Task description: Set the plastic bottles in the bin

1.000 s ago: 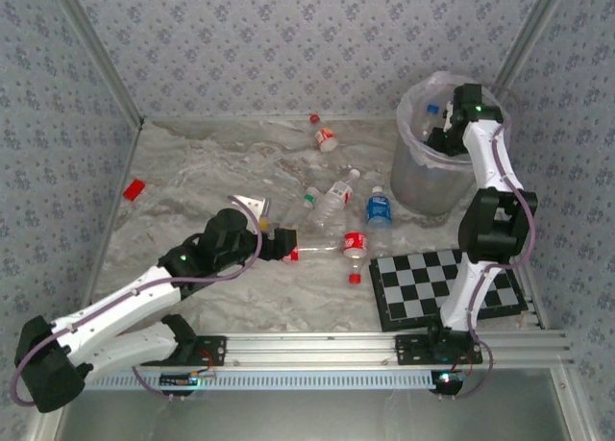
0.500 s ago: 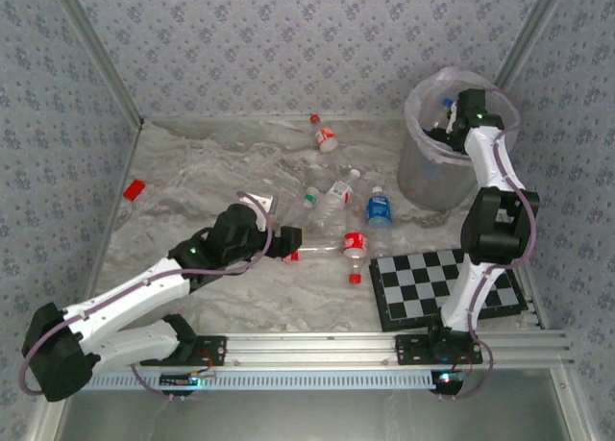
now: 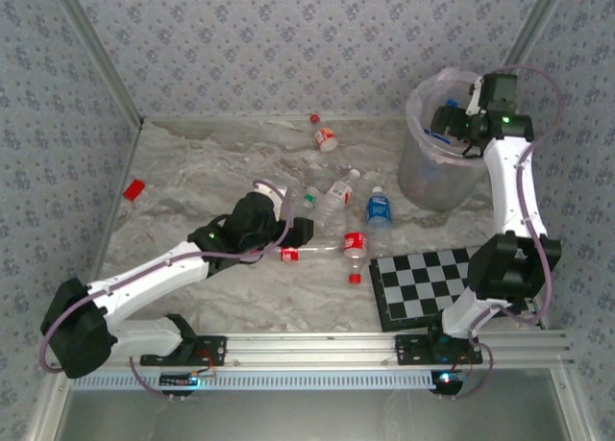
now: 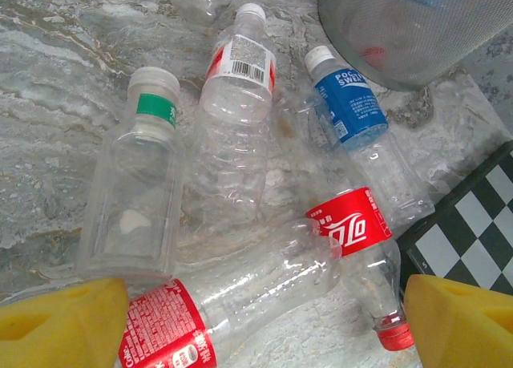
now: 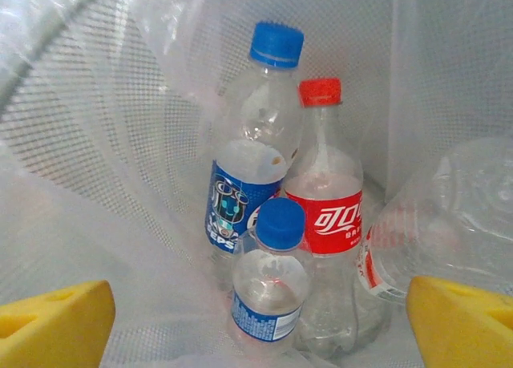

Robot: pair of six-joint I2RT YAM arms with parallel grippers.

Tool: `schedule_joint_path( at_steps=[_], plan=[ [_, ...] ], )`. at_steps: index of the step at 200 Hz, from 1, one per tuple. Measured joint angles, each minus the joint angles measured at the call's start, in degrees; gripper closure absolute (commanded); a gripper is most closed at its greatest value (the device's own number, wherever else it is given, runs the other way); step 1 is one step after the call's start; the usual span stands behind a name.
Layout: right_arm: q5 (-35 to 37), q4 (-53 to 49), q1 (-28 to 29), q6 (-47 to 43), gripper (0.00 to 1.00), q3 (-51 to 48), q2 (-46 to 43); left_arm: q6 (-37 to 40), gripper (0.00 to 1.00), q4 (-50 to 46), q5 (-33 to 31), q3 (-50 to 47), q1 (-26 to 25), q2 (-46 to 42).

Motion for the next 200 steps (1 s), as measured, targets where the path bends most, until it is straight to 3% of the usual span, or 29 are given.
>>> schedule_joint_path(
  at_steps=[21,72,142,200],
  plan=[
    [0.1,-0.2,0.0,0.9,0.04,-0.1,-2.6,2.6,0.16,-4.8,1.9,5.8,1.9,4.2],
    [-0.4,1.1,3.1,4.1,0.02,-4.8,-12.5,5.4,0.16,-10.3,10.9,21.4,14.9,18.9],
    [-4.5,3.0,7.4,7.6,0.0,-21.6,-29.6,-8.2,0.09,-9.7,13.6,51.8,15.2,47.8],
    [-6.2,2.9,8.6,8.1,0.0,-27.8,-32.0,-20.0,0.05,-14.0,14.2,72.9,14.9,69.1]
  ],
)
